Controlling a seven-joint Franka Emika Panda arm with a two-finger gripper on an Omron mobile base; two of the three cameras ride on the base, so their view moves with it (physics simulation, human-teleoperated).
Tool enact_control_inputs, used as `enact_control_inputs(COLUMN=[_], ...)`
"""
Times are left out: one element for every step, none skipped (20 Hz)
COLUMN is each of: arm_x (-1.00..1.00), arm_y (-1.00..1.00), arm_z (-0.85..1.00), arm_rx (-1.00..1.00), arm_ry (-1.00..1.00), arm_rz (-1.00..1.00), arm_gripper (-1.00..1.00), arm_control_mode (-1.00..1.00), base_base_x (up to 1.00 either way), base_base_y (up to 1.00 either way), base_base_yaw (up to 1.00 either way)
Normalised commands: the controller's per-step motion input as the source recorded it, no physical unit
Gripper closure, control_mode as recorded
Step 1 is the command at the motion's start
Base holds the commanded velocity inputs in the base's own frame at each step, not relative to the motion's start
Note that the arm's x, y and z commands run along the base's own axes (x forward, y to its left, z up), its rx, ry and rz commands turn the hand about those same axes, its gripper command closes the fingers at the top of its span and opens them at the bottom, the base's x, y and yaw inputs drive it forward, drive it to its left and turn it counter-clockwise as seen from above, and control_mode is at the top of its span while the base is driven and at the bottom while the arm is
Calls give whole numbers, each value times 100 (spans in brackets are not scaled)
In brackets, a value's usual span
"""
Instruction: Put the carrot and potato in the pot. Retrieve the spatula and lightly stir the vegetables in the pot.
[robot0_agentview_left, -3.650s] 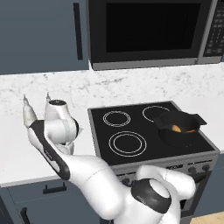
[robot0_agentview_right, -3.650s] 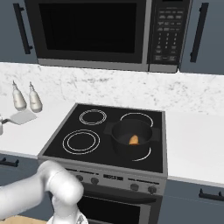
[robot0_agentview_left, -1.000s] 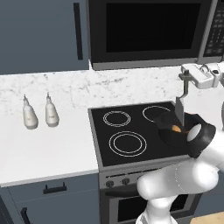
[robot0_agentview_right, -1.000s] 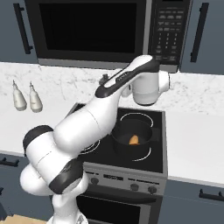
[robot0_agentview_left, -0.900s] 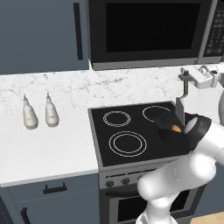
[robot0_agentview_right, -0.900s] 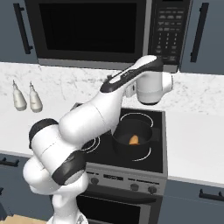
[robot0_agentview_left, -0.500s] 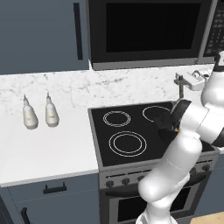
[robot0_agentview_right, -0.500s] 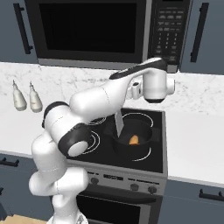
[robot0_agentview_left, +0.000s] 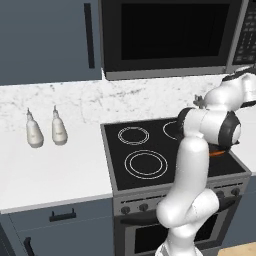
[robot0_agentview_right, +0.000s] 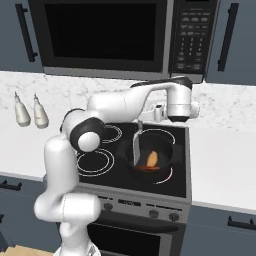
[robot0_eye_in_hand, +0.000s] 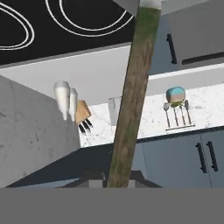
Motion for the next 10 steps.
enact_control_inputs(arm_x=[37,45,39,44,49,53,65,67,76,75], arm_y=[0,0,0,0,0,0,0,0,0,0], arm_z=[-43,-41,-36,-34,-16,-11,-4,-6,0,-5], arm_rx=[0,0,0,0,0,0,0,0,0,0], arm_ry=[2,2,0,0,0,0,0,0,0,0], arm_rz=[-7,-7,-7,-7,-9,-9,-9,-8,-7,-7], arm_gripper=[100,100,100,100,100,100,100,100,100,100], arm_control_mode=[-100,-100,-100,-100,-100,-100,-100,-100,-100,-100], base_base_x=[0,0,0,0,0,0,0,0,0,0], base_base_y=[0,0,0,0,0,0,0,0,0,0], base_base_yaw=[0,0,0,0,0,0,0,0,0,0])
